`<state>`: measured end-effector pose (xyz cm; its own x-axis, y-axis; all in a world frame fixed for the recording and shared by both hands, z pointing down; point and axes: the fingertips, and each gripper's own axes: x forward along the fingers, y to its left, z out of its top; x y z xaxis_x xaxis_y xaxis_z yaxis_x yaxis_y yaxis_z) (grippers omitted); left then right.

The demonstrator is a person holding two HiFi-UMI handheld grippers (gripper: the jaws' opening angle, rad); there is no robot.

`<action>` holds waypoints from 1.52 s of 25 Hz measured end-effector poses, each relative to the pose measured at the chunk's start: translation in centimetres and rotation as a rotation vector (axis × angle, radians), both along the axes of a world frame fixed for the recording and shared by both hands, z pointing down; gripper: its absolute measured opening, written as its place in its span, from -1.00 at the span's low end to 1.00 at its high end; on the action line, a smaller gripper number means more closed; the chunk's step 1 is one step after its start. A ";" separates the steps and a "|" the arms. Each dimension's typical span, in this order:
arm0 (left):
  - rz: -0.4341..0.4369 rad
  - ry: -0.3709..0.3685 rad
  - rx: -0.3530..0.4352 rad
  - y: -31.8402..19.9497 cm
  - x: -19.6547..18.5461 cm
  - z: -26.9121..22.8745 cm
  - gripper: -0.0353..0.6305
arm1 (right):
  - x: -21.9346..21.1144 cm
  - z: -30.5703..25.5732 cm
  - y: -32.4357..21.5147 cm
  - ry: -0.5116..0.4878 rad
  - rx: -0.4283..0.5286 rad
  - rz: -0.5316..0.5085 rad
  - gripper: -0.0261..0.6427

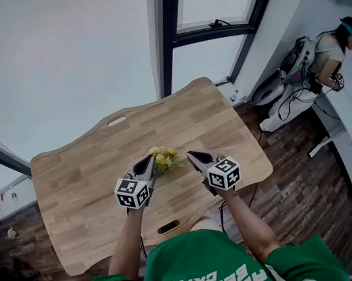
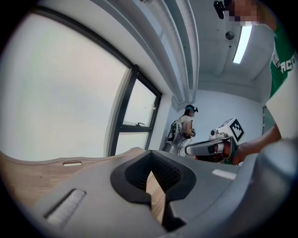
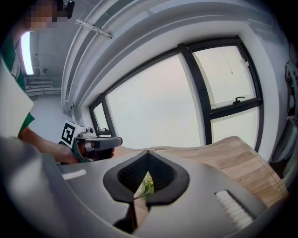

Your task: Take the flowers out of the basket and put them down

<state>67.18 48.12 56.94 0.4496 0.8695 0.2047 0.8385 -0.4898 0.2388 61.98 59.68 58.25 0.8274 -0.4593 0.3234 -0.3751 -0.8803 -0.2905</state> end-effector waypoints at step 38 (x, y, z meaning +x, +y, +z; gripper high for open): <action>0.079 0.022 -0.015 1.4 -0.9 -2.1 -0.83 | -0.8 -1.7 1.4 0.014 -0.041 0.057 -0.91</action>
